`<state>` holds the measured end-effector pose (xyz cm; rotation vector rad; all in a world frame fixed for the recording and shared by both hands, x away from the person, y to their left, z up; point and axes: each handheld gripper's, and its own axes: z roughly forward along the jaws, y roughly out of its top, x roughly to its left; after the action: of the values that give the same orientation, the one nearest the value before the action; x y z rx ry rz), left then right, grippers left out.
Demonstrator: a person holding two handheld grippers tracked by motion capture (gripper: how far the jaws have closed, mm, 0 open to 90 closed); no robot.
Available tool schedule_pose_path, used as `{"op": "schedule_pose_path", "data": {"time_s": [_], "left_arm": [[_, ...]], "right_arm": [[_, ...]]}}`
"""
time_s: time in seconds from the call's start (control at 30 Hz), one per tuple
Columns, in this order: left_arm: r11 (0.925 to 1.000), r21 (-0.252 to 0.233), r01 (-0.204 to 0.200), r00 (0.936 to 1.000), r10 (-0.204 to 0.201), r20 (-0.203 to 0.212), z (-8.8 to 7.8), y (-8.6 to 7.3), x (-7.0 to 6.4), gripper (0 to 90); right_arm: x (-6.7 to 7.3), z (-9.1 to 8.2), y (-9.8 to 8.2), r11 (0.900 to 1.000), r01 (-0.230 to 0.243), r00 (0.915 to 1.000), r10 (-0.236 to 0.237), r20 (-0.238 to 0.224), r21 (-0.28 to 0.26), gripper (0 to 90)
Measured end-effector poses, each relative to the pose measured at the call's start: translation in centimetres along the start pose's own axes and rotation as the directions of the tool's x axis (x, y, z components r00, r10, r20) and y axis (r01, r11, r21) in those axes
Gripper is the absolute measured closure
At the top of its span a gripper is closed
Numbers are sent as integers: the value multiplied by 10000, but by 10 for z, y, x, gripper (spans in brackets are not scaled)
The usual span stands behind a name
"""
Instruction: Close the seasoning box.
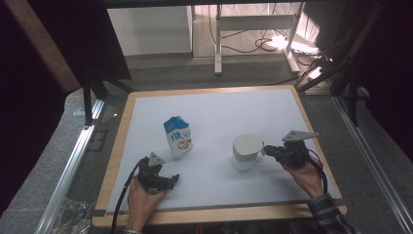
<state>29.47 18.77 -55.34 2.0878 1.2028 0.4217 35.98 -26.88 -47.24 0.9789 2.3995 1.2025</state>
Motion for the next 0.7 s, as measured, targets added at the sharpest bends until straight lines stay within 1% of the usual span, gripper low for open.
{"op": "schedule_pose_path", "data": {"time_s": [0.17,0.23,0.3,0.5,0.7], "left_arm": [[10000,-1,2,10000,-2,0,0,0,0,24],[10000,3,-4,10000,4,-1,0,0,0,24],[10000,8,-14,10000,14,8,0,0,0,24],[10000,2,-1,10000,1,0,0,0,0,24],[10000,2,-5,10000,5,-2,0,0,0,24]], "right_arm": [[9,-2,-3,9996,263,9996,-263,-61,89,817],[14,-3,-4,9988,475,9989,-475,-7,150,818],[18,-4,-4,9982,573,9983,-574,99,180,818],[16,-5,-3,9985,533,9986,-532,-51,144,800],[17,-10,-2,9979,636,9978,-638,172,125,712]]}}
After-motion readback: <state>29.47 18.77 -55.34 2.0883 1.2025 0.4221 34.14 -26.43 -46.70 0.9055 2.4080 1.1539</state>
